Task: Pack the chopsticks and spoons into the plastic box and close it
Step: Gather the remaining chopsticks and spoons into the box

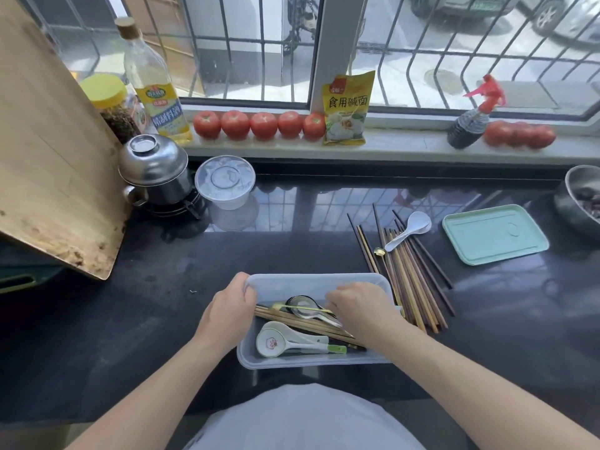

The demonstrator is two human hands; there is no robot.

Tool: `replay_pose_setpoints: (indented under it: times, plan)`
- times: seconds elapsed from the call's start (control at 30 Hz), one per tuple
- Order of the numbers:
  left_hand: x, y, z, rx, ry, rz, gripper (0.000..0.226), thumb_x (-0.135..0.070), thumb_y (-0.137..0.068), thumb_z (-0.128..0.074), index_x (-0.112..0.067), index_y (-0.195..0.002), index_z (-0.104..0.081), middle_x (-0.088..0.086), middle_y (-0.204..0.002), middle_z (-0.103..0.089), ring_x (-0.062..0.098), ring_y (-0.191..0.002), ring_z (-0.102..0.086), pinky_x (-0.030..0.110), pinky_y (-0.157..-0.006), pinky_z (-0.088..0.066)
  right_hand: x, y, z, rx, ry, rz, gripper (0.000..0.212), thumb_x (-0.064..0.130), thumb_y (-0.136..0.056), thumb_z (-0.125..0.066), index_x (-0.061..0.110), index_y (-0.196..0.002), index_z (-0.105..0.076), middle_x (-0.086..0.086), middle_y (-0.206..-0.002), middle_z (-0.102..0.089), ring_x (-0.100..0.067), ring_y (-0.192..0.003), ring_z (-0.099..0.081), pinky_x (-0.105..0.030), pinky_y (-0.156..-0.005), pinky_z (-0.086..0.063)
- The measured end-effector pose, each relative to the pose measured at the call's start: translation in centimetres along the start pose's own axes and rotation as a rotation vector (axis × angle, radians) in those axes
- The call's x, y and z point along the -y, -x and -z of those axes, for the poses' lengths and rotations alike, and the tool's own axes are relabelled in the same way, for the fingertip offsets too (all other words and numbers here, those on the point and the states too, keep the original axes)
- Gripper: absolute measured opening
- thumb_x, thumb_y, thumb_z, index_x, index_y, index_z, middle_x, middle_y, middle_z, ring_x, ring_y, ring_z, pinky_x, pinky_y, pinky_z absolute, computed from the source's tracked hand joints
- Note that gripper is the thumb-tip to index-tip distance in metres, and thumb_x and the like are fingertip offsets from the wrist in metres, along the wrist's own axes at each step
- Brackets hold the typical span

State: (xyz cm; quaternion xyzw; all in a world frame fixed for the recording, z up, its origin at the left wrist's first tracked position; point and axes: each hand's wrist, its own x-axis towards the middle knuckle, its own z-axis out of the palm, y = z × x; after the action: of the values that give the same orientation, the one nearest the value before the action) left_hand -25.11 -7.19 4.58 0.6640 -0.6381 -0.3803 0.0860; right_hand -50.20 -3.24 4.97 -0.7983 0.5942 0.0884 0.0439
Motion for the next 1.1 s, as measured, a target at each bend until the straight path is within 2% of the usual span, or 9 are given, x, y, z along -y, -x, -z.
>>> replay_pose_setpoints:
  times: [0.07,0.13,0.23,0.33,0.67,0.8,0.9,1.0,1.1]
  plan:
    - [0.0,0.0,0.0,-0.002,-0.001,-0.002,0.023,-0.029,-0.107,-0.030,-0.024,-0.104,-0.052,0.004,-0.083,-0.065,0.027,-0.079,-0.061,0.041,-0.068,-0.046,-1.4,0.5,1.0,-0.324,-0.190,-0.078,0.026,0.022,-0.085,-0.073,0.021,-0.063,-0.057,0.005,-0.056,-0.053,-0.018,-0.047,-0.051,-0.028,-0.043,-0.037]
    - [-0.1,0.0,-0.1,-0.004,0.006,0.011,0.022,-0.028,-0.106,-0.030,-0.023,-0.104,-0.052,0.006,-0.083,-0.065,0.030,-0.080,-0.062,0.042,-0.070,-0.048,-4.2,0.2,2.0,-0.472,-0.351,-0.316,0.026,0.025,-0.095,-0.060,0.016,-0.070,-0.061,0.000,-0.064,-0.061,-0.025,-0.058,-0.056,-0.034,-0.053,-0.044]
    - [-0.2,0.0,-0.1,-0.003,0.004,0.035,0.021,-0.027,-0.105,-0.031,-0.022,-0.102,-0.051,0.008,-0.082,-0.066,0.034,-0.082,-0.062,0.042,-0.070,-0.049,-10.4,-1.4,0.0,-0.154,-0.492,-0.744,0.018,0.030,-0.096,-0.058,0.016,-0.089,-0.067,-0.007,-0.090,-0.070,-0.032,-0.085,-0.061,-0.038,-0.074,-0.047]
    - [-0.3,0.0,-0.1,-0.002,-0.004,0.037,0.020,-0.025,-0.104,-0.031,-0.022,-0.103,-0.051,0.008,-0.082,-0.067,0.033,-0.081,-0.063,0.042,-0.070,-0.049,-12.0,-1.6,-4.2,0.228,-0.461,-0.812,0.020,0.038,-0.092,-0.061,0.017,-0.092,-0.060,-0.008,-0.100,-0.069,-0.029,-0.090,-0.060,-0.038,-0.080,-0.051]
    - [-0.3,0.0,-0.1,-0.012,-0.004,0.037,0.020,-0.025,-0.104,-0.031,-0.020,-0.098,-0.049,0.010,-0.079,-0.064,0.034,-0.078,-0.062,0.040,-0.063,-0.043,-11.6,-3.1,-6.1,0.161,-0.372,-0.849,0.015,0.019,-0.091,-0.050,0.010,-0.093,-0.062,-0.016,-0.101,-0.068,-0.035,-0.086,-0.060,-0.034,-0.069,-0.044]
    - [-0.3,0.0,-0.1,-0.006,0.002,0.033,0.019,-0.025,-0.105,-0.031,-0.019,-0.099,-0.048,0.010,-0.080,-0.064,0.034,-0.079,-0.062,0.042,-0.067,-0.047,-11.3,-1.2,-0.1,-0.292,-0.406,-0.672,0.014,0.021,-0.097,-0.055,0.014,-0.088,-0.063,-0.009,-0.088,-0.069,-0.034,-0.078,-0.061,-0.038,-0.069,-0.047]
    - [-0.2,0.0,0.0,0.001,0.007,0.026,0.020,-0.026,-0.105,-0.030,-0.019,-0.098,-0.047,0.010,-0.081,-0.064,0.034,-0.080,-0.061,0.043,-0.069,-0.049,-8.2,0.9,6.5,-0.698,-0.492,-0.289,0.006,0.010,-0.095,-0.062,0.012,-0.092,-0.067,0.000,-0.084,-0.065,-0.020,-0.075,-0.057,-0.035,-0.067,-0.045]
    - [-0.2,0.1,0.2,0.010,-0.002,0.019,0.021,-0.026,-0.105,-0.029,-0.019,-0.098,-0.047,0.010,-0.082,-0.064,0.032,-0.079,-0.061,0.042,-0.068,-0.047,-2.5,0.7,6.6,-0.454,-0.342,0.134,0.009,0.010,-0.086,-0.069,0.019,-0.086,-0.068,0.006,-0.078,-0.059,-0.017,-0.071,-0.056,-0.029,-0.058,-0.040]
    - [-0.2,0.0,0.2,0.015,-0.017,0.012,0.020,-0.025,-0.105,-0.029,-0.019,-0.099,-0.048,0.008,-0.083,-0.064,0.031,-0.078,-0.060,0.044,-0.070,-0.049,2.2,-1.3,1.2,0.022,-0.075,0.235,0.021,0.008,-0.083,-0.068,0.023,-0.097,-0.065,0.005,-0.081,-0.058,-0.022,-0.071,-0.061,-0.030,-0.052,-0.031]
